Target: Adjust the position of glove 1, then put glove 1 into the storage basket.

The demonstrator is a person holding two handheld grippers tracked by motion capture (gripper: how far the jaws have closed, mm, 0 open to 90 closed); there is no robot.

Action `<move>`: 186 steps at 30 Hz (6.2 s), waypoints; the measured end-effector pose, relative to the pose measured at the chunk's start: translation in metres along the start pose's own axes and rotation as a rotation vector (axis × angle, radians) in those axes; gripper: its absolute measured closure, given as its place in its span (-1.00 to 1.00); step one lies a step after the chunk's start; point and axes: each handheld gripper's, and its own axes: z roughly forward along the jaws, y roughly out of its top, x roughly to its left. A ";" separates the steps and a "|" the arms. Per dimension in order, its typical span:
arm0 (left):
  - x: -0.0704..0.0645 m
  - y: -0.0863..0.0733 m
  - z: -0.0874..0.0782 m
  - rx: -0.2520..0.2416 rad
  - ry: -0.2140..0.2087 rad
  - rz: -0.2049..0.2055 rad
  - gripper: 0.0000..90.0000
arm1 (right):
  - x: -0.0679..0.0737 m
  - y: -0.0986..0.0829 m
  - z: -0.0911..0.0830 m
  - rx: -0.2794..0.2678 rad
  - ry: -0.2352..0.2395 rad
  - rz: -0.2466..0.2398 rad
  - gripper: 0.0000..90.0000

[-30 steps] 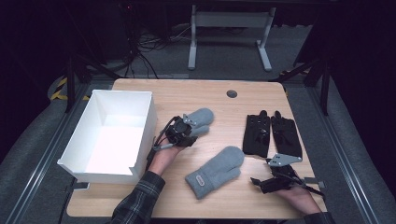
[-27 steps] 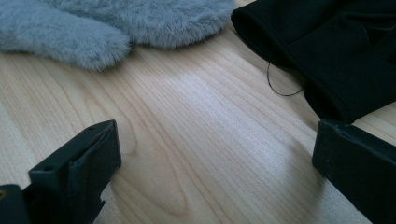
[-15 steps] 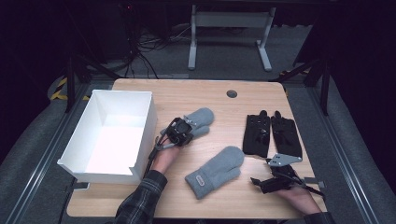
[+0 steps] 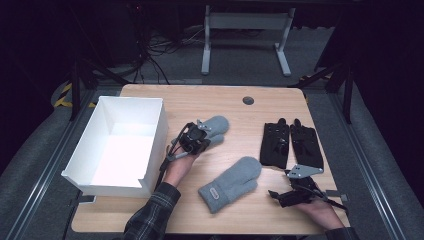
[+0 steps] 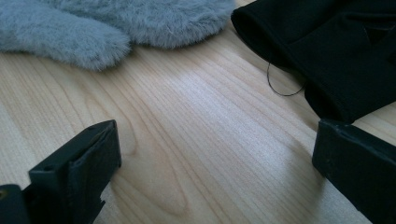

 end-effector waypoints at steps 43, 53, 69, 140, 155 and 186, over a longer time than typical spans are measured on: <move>-0.044 0.021 0.015 -0.007 -0.057 0.090 0.15 | 0.000 0.000 0.000 0.000 0.002 -0.002 -0.97; -0.030 0.029 0.034 0.036 -0.068 0.132 -0.25 | 0.000 0.000 0.000 -0.001 0.004 -0.004 -0.96; -0.021 0.028 0.043 0.091 -0.143 0.065 0.78 | 0.001 0.000 0.000 -0.008 0.010 -0.011 -0.91; -0.110 0.005 -0.021 0.156 -0.344 0.093 0.54 | 0.001 0.000 -0.001 -0.008 0.011 -0.011 -0.91; -0.083 0.029 -0.022 0.029 -0.405 0.165 -0.50 | 0.001 0.000 -0.001 -0.008 0.011 -0.010 -0.91; -0.099 0.013 0.042 0.238 -0.421 0.242 -0.42 | 0.001 0.000 0.000 -0.009 0.010 -0.012 -0.91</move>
